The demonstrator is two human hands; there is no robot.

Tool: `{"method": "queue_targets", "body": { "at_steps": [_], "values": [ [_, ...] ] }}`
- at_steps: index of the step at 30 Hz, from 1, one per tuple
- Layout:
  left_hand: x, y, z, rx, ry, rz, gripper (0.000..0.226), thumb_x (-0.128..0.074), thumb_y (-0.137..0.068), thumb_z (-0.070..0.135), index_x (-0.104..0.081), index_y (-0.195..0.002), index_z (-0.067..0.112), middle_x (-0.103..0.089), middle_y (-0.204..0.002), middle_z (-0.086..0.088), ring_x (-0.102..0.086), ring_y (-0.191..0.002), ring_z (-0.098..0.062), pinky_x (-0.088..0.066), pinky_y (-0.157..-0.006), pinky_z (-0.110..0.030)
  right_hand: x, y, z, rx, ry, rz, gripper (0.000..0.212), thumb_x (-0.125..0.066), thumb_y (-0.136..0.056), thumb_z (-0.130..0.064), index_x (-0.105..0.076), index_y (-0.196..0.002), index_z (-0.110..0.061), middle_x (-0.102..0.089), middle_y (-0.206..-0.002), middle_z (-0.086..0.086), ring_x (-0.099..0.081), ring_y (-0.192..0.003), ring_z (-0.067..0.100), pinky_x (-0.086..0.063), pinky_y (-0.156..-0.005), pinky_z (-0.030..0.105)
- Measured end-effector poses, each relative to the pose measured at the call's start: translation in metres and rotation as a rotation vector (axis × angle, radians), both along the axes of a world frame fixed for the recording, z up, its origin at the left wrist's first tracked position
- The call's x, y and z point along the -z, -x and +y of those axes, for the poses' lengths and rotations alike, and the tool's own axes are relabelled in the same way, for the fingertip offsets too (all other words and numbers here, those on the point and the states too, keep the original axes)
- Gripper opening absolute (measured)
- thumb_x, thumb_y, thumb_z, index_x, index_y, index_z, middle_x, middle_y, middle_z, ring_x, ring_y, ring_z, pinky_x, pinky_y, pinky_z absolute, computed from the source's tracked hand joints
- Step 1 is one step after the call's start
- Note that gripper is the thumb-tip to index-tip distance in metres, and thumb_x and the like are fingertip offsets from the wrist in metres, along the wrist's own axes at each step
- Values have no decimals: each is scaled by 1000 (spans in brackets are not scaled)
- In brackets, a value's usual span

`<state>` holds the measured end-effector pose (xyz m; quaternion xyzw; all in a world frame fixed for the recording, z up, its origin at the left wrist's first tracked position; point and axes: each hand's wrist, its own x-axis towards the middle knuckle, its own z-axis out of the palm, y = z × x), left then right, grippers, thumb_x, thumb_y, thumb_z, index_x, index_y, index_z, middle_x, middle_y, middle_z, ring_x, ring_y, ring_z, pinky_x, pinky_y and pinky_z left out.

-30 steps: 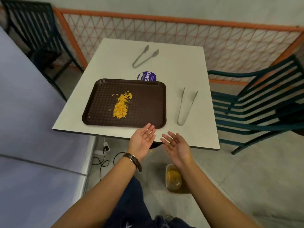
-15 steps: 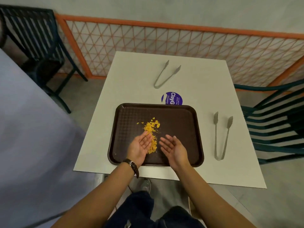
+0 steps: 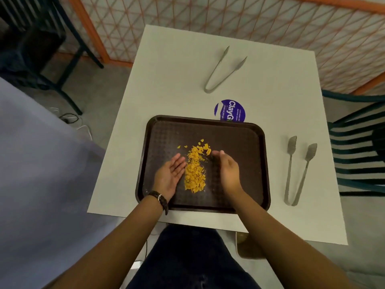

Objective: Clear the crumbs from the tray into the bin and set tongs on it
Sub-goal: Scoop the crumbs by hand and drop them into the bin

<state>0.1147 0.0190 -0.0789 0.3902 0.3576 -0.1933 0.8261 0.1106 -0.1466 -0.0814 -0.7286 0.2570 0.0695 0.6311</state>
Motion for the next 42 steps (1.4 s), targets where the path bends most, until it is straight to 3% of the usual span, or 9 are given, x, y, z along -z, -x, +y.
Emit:
{"method": "queue_targets", "body": {
  "at_steps": [3, 7, 14, 23, 27, 31, 34, 37, 42],
  "values": [
    [9, -3, 6, 6, -37, 5, 36, -35, -99, 18, -49, -129, 5, -62, -112, -7, -57, -107, -19, -40, -99, -31, 24, -22, -14, -272, 266, -180, 33, -45, -98, -26, -64, -118, -9, -58, -131, 8, -43, -128, 10, -28, -115, 34],
    [22, -3, 19, -32, -74, 15, 35, -37, -98, 19, -49, -128, 7, -60, -116, -7, -58, -105, -16, -43, -96, -28, 51, -60, -23, -654, 494, -292, 46, -39, -95, -32, -48, -136, -12, -36, -150, 5, -16, -141, 10, -3, -118, 33],
    [34, 6, 46, -108, -161, 40, 32, -40, -96, 16, -54, -123, 7, -63, -104, -2, -59, -98, -12, -42, -95, -24, 71, -89, -13, -829, 574, -320, 53, -33, -97, -34, -36, -143, -9, -28, -154, 8, -12, -145, 14, 5, -118, 34],
    [34, 11, 50, -121, -163, 31, 32, -42, -96, 14, -54, -124, 5, -64, -104, -3, -59, -97, -12, -44, -90, -22, 67, -30, 6, -1076, 393, -372, 56, -27, -98, -41, -36, -142, -6, -33, -151, 8, -19, -144, 14, -2, -120, 29],
    [32, 10, 46, -25, -266, 3, 34, -40, -96, 15, -53, -126, 8, -62, -113, -2, -58, -103, -11, -43, -91, -21, 58, 0, 5, -1014, 306, -337, 61, -21, -98, -45, -40, -140, -5, -39, -148, 6, -26, -141, 9, -8, -119, 25],
    [30, 0, 31, 231, -709, -211, 33, -44, -94, 8, -55, -124, 14, -52, -129, -4, -48, -117, -13, -36, -102, -26, 48, 21, -4, -753, 308, -299, 61, -23, -97, -50, -39, -140, -9, -36, -148, 0, -25, -141, 6, -9, -119, 25],
    [42, -17, 20, 507, -1062, -467, 41, -47, -93, 12, -45, -134, 15, -36, -147, -4, -32, -133, -14, -18, -115, -30, 44, 43, -15, -606, 351, -263, 59, -29, -96, -50, -39, -141, -14, -33, -150, -3, -22, -142, 2, -7, -120, 27],
    [58, -37, 12, 739, -1234, -575, 51, -43, -96, 23, -29, -144, 16, -15, -157, -5, -8, -145, -20, 7, -115, -34, 37, 63, -24, -521, 357, -223, 54, -34, -95, -45, -39, -142, -18, -33, -152, -4, -21, -142, 2, -6, -120, 26],
    [73, -41, 4, 992, -1414, -709, 56, -33, -98, 30, -12, -147, 12, -3, -158, -5, 9, -142, -11, 15, -114, -32, 32, 84, -30, -518, 390, -222, 60, -29, -95, -52, -37, -143, -17, -31, -153, -3, -19, -143, 3, -5, -119, 25]
  ]
}}
